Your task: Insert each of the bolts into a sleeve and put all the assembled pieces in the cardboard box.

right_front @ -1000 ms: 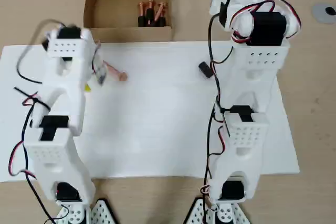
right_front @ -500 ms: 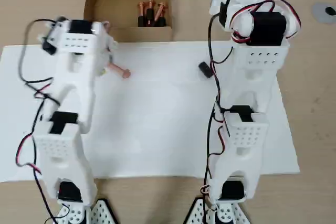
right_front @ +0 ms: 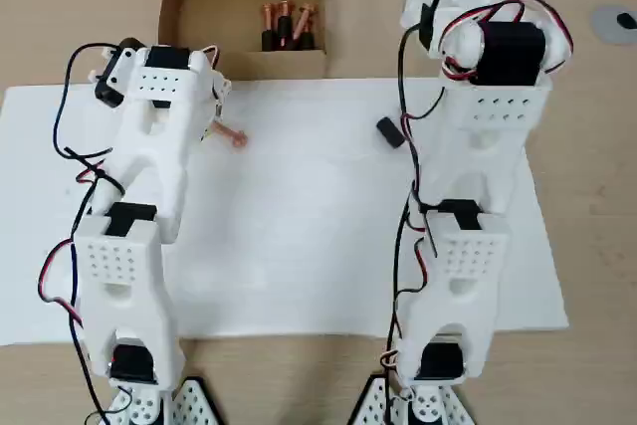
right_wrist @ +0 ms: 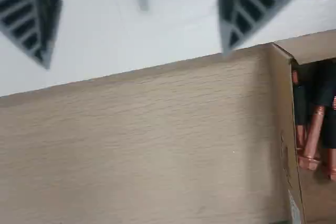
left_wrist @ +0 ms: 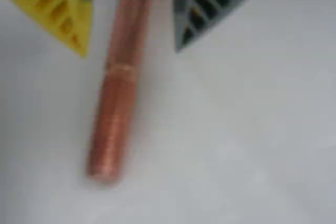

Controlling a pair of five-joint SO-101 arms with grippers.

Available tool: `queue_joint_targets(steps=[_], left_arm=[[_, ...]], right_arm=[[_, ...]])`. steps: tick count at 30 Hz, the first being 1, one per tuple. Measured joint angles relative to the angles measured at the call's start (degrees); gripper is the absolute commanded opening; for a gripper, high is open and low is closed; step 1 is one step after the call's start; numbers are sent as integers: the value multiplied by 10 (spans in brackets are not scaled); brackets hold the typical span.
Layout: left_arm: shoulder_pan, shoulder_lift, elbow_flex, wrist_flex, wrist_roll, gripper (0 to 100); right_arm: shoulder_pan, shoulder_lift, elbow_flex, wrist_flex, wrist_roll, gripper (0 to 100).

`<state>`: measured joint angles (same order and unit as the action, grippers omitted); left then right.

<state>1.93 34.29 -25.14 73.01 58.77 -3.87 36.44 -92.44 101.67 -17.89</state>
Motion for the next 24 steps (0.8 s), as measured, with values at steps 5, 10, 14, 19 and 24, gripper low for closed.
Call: queue_joint_targets(steps=[5,10,14,19,24], left_arm=[[26,0,0,-13,2,121],[40,0,0,-13,2,119],[40,0,0,-13,2,119],[40,15,29,-31,2,119],[40,45,29,-40,2,119]], right_arm=[[0,19,0,0,0,249],[0,25,0,0,0,249],[0,25,0,0,0,249],[0,25,0,0,0,249],[0,25,0,0,0,249]])
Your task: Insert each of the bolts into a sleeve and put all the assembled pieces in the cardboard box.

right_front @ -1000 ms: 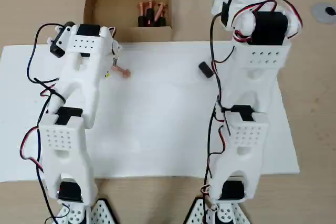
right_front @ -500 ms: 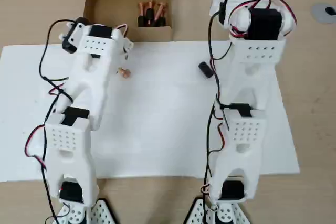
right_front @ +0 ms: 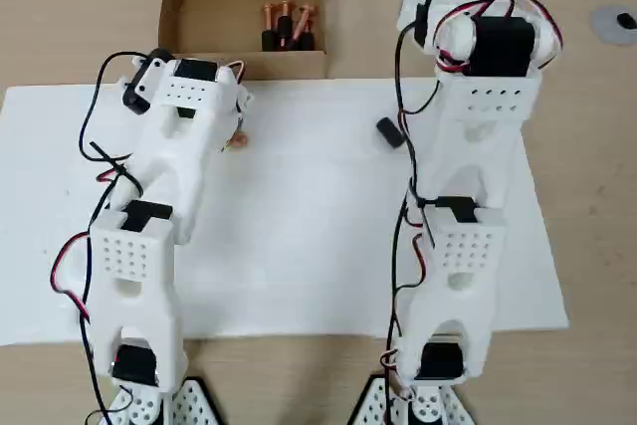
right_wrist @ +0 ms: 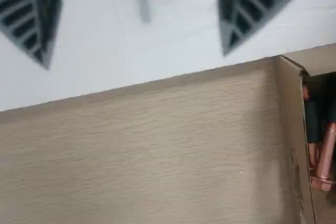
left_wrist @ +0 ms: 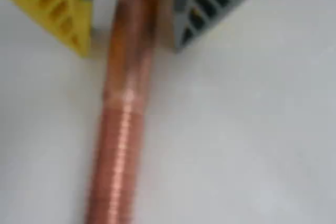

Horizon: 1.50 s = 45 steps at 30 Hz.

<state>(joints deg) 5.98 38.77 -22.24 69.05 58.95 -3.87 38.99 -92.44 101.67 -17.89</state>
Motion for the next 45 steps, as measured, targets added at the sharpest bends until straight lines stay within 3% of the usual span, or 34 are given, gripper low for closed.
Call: queue_joint_targets(steps=[5,10,17,20,24,33,39,45], left_arm=[[0,24,-28,3,1,111],[0,31,-45,15,-4,9],[-2,38,-71,84,-65,3],[-4,45,-106,157,-140,3],[-12,55,-187,282,-302,3],[-8,-25,-278,310,-636,2],[16,-142,-177,310,-942,2],[24,-284,46,310,-1298,3]], right_arm=[[0,0,0,0,0,249],[0,0,0,0,0,249],[0,0,0,0,0,249],[0,0,0,0,0,249],[0,0,0,0,0,249],[0,0,0,0,0,249],[0,0,0,0,0,249],[3,0,0,0,0,249]])
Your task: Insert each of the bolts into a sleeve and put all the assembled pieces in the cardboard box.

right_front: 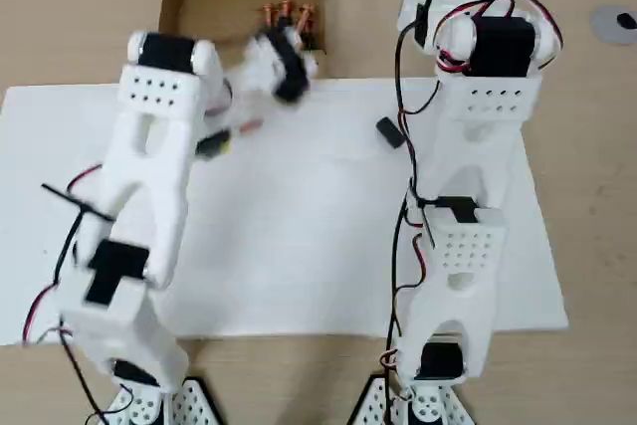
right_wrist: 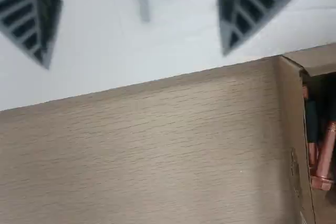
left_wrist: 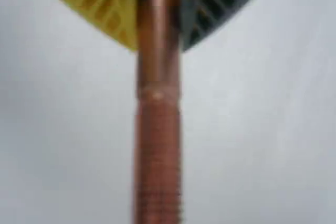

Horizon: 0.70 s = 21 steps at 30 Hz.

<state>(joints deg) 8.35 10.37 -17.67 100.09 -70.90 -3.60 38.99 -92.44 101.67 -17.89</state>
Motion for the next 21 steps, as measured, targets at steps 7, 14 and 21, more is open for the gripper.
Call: queue_joint_targets(steps=[7,14,21], left_arm=[[18,-51,132,0,-89,12],[19,11,149,-25,-91,12],[19,87,149,-73,-91,12]], right_arm=[[10,0,0,0,0,249],[10,0,0,0,0,249],[10,0,0,0,0,249]])
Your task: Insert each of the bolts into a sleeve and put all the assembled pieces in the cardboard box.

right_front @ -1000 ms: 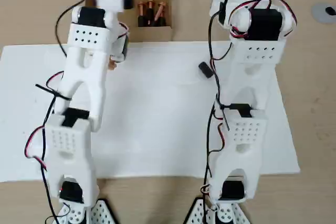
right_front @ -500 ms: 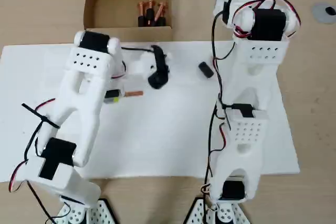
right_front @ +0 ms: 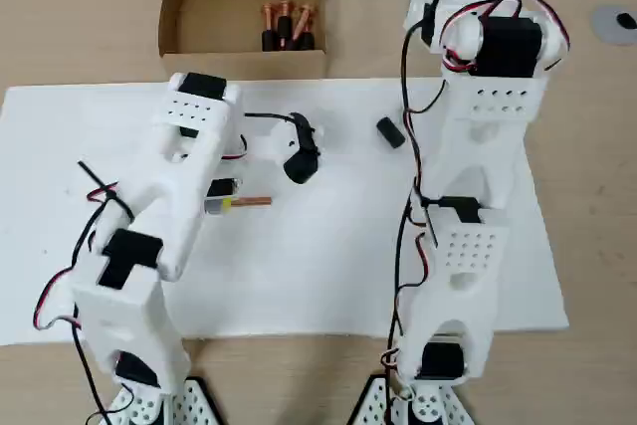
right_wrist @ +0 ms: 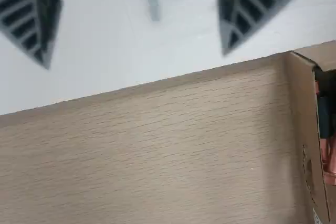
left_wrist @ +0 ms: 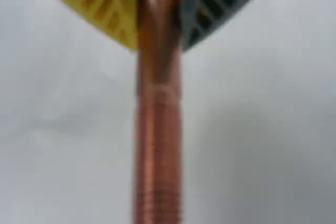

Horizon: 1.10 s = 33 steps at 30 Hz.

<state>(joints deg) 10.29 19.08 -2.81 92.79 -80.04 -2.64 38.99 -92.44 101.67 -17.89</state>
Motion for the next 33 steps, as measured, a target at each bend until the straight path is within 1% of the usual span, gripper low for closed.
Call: queue_joint_targets(steps=[6,11,16,19,22,24,27,29,31,33], left_arm=[[0,52,0,-14,9,19],[0,67,0,-37,49,100],[0,70,-1,-40,55,184],[0,70,-2,-40,70,208],[1,73,-25,-20,89,207],[2,73,-70,18,106,207],[2,73,-167,60,170,207],[2,73,-238,67,240,207],[2,73,-303,69,334,207],[2,72,-339,70,458,207]], right_arm=[[0,0,0,0,0,249],[0,0,0,0,0,249],[0,0,0,0,0,249],[0,0,0,0,0,249],[0,0,0,0,0,249],[0,0,0,0,0,249],[0,0,0,0,0,249],[0,0,0,0,0,249],[0,0,0,0,0,249],[0,0,0,0,0,249]])
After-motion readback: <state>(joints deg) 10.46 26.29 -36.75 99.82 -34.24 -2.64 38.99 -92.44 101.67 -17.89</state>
